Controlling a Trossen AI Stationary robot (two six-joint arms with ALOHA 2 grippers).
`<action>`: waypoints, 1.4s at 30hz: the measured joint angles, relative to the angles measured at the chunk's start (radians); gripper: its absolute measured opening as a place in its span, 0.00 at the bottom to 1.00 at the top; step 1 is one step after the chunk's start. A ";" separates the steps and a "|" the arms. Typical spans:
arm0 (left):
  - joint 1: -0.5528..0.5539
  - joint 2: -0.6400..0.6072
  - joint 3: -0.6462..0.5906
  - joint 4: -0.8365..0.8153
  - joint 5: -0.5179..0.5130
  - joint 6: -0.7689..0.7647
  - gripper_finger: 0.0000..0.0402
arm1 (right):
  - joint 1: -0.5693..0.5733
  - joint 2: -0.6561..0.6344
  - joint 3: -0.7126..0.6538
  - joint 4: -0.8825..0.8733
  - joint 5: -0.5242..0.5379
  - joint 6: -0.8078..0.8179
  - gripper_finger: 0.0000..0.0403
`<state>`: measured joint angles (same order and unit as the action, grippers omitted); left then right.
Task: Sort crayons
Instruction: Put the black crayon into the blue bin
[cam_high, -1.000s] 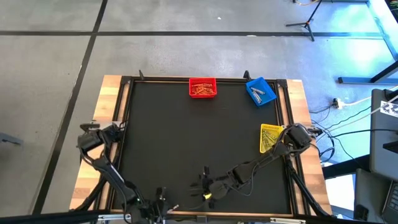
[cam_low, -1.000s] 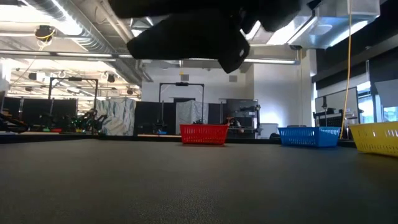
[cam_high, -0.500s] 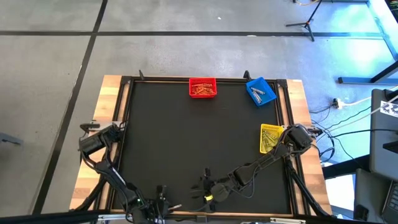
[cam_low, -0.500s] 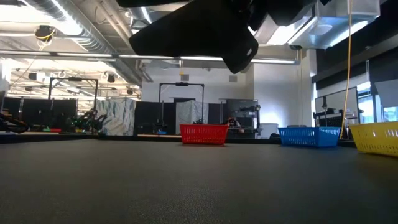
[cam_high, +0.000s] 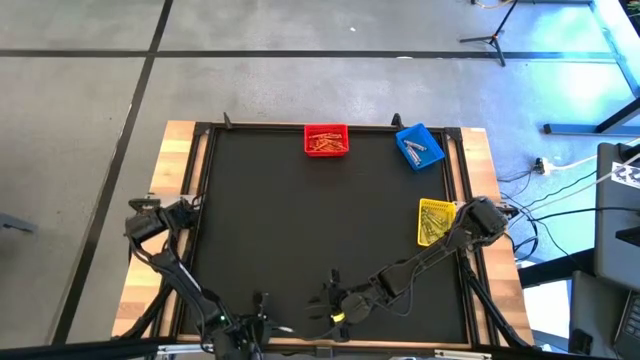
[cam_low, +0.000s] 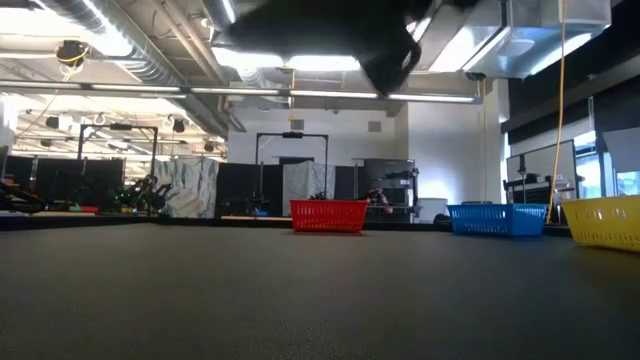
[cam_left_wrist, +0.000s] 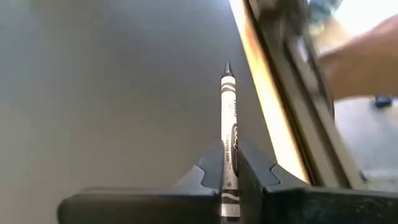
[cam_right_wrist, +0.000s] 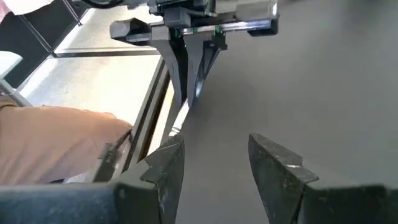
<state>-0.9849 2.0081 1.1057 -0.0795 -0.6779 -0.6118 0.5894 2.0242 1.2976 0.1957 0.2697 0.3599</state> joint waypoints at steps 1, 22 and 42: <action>0.001 -0.015 0.001 0.002 -0.015 0.020 0.02 | 0.000 -0.016 0.000 -0.019 0.000 0.000 0.44; 0.161 -0.491 -0.375 0.380 0.007 0.498 0.02 | -0.002 -0.152 -0.037 -0.243 0.257 -0.010 0.44; 0.468 -0.551 -0.739 1.087 0.164 0.753 0.03 | -0.171 -0.109 -0.165 0.345 0.261 -0.393 0.44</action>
<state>-0.5170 1.4574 0.3672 1.0079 -0.5144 0.1415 0.4185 1.9148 1.1328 0.5403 0.5308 -0.0329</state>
